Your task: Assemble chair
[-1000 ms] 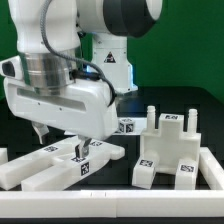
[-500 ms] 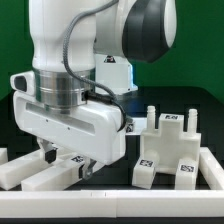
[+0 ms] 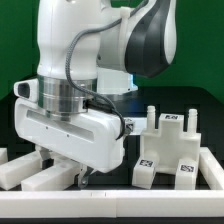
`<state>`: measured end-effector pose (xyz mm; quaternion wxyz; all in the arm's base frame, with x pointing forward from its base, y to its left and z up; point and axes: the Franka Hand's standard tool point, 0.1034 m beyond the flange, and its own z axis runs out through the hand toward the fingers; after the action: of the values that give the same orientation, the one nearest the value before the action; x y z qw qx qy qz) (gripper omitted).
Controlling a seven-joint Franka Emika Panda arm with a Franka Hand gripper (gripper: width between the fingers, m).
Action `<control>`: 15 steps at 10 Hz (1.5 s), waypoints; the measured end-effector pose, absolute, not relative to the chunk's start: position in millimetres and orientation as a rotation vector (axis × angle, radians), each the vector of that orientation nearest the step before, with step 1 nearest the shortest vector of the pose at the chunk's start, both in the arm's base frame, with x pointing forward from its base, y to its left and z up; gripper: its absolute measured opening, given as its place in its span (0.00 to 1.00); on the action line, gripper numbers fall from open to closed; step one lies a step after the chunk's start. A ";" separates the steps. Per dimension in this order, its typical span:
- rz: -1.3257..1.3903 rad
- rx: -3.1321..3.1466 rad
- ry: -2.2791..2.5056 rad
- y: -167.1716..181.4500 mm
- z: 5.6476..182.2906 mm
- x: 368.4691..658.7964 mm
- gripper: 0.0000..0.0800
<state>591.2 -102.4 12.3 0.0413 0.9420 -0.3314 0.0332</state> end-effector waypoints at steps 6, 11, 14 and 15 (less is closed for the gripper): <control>0.063 2.917 -0.991 -109.8 28.0 587.9 0.36; 0.072 3.009 -0.866 -74.2 125.0 596.1 0.36; 0.059 2.999 -0.769 -28.2 147.0 607.2 0.36; 0.057 2.997 -0.773 -30.3 145.9 606.7 0.36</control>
Offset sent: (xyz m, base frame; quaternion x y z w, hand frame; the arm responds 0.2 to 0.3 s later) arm 0.0000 0.0000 0.0000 0.0000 0.0000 0.0000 1.0000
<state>606.7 -30.3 145.9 0.0232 0.9679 -0.2496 0.0183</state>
